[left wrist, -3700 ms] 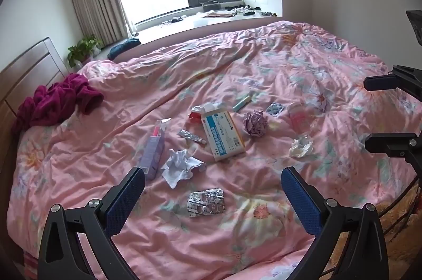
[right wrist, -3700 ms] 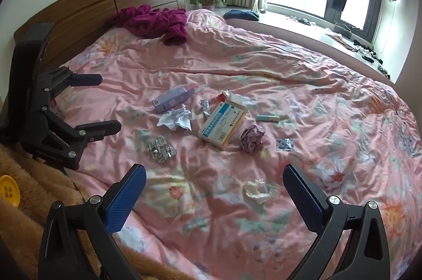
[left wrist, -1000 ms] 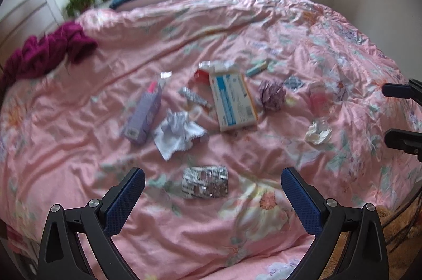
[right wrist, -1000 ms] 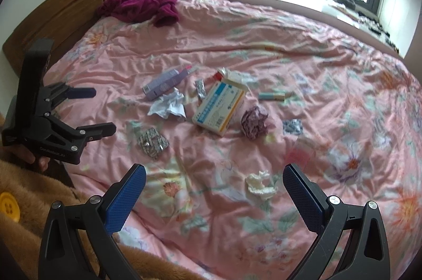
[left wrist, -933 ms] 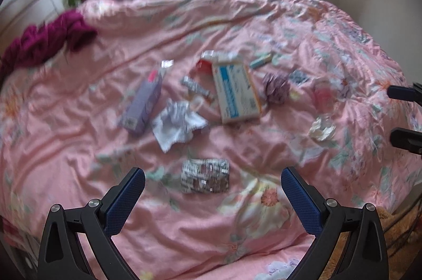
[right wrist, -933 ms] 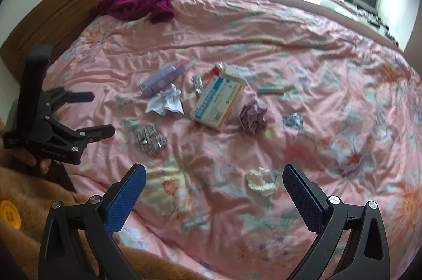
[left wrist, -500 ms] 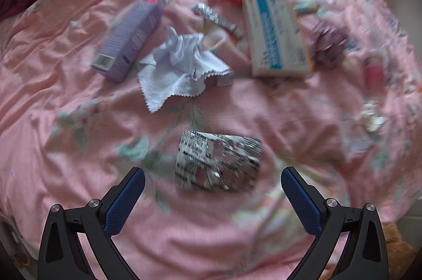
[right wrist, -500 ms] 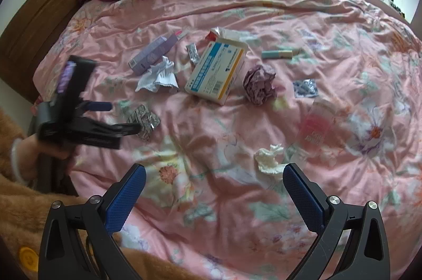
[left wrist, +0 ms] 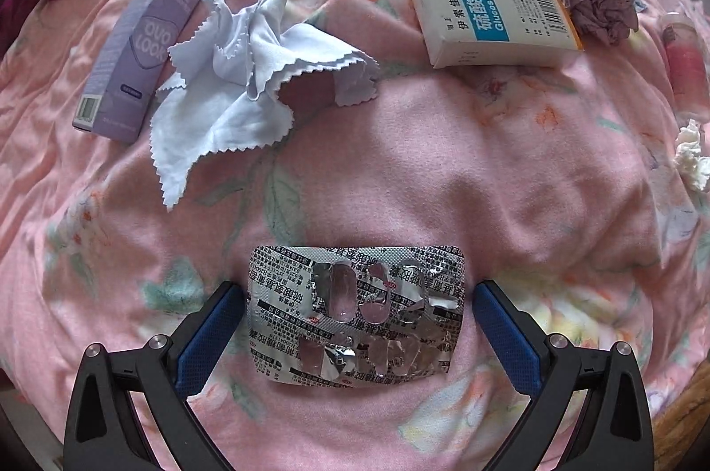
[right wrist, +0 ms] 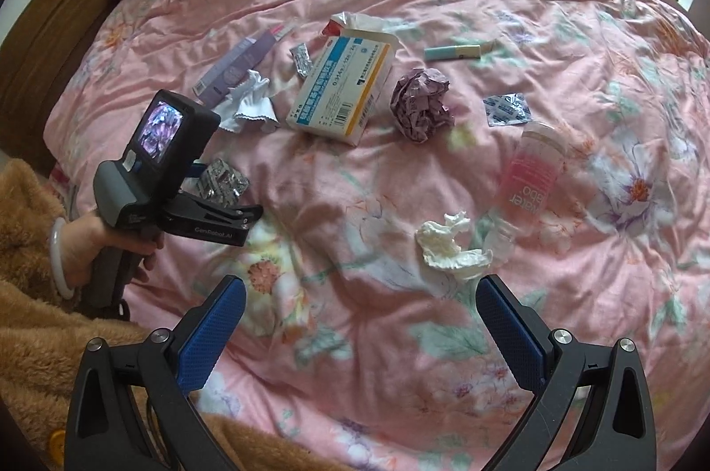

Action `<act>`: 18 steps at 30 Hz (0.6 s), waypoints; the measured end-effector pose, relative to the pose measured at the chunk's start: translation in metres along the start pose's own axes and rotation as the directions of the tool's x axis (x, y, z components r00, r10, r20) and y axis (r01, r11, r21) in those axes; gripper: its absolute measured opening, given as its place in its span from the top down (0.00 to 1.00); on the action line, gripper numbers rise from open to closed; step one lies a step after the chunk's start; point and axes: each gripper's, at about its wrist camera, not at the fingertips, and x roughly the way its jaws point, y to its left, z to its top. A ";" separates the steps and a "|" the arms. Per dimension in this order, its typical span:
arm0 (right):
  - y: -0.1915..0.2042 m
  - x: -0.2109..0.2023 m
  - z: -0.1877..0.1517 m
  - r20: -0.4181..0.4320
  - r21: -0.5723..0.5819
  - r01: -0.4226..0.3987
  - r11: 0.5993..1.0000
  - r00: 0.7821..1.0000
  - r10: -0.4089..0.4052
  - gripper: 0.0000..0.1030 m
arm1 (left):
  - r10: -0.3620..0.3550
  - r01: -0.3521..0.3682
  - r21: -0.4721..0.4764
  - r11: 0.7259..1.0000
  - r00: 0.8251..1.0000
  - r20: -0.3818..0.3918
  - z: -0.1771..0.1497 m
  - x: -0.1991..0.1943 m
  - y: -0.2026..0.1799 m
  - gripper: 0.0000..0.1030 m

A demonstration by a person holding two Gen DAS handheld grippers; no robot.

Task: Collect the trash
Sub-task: 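Grasp the silver blister pack with the left gripper, then grasp the white tissue with the right gripper while the left gripper holds the blister pack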

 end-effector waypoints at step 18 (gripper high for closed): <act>0.003 0.010 0.017 -0.014 -0.001 -0.012 1.000 1.000 0.012 0.00 | -0.071 0.068 -0.044 0.997 0.995 -0.065 0.037 -0.013 0.005 0.41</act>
